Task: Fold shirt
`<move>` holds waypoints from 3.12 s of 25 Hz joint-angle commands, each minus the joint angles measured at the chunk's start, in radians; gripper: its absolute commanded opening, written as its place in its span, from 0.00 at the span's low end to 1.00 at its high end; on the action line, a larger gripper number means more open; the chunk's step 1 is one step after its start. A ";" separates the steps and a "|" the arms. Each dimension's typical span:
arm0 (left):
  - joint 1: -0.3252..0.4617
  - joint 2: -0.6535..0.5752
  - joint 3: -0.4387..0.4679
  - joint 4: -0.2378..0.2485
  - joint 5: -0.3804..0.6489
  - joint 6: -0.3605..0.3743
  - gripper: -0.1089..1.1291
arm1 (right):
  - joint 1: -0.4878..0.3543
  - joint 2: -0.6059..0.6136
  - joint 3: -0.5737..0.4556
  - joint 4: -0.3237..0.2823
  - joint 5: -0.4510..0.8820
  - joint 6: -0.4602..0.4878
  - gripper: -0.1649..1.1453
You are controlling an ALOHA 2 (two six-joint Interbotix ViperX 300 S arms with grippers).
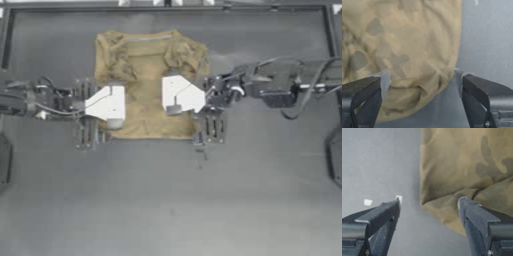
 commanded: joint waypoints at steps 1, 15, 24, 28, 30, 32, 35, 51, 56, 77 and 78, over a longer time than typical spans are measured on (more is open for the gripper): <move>0.003 0.000 -0.017 -0.003 -0.009 0.000 0.92 | 0.000 -0.017 0.000 0.005 -0.012 0.003 0.87; 0.034 0.064 -0.031 -0.002 -0.009 0.002 0.92 | 0.000 0.043 -0.012 -0.002 -0.026 0.003 0.87; 0.052 0.092 -0.035 -0.003 -0.009 -0.006 0.83 | -0.014 0.089 -0.015 -0.023 -0.064 0.032 0.81; 0.052 0.098 -0.035 -0.009 0.000 -0.008 0.66 | -0.014 0.107 -0.015 -0.069 -0.057 0.091 0.52; 0.054 0.097 -0.035 -0.011 0.005 -0.008 0.51 | -0.014 0.112 -0.011 -0.098 -0.049 0.118 0.33; 0.054 0.095 -0.034 -0.011 0.008 -0.003 0.34 | -0.014 0.118 -0.008 -0.117 -0.040 0.129 0.15; 0.054 0.084 -0.034 -0.011 0.008 0.002 0.09 | -0.005 0.118 -0.006 -0.124 -0.049 0.132 0.12; -0.018 -0.069 -0.023 -0.021 0.023 -0.035 0.11 | 0.061 -0.005 0.017 -0.092 -0.043 0.198 0.17; -0.066 -0.121 -0.015 -0.023 0.054 -0.072 0.11 | 0.089 -0.078 0.048 -0.092 -0.041 0.264 0.17; -0.284 -0.296 -0.020 -0.017 0.140 -0.314 0.12 | 0.213 -0.296 0.103 -0.195 -0.025 0.658 0.18; -0.285 -0.305 -0.021 -0.017 0.143 -0.324 0.12 | 0.213 -0.301 0.103 -0.201 -0.017 0.678 0.18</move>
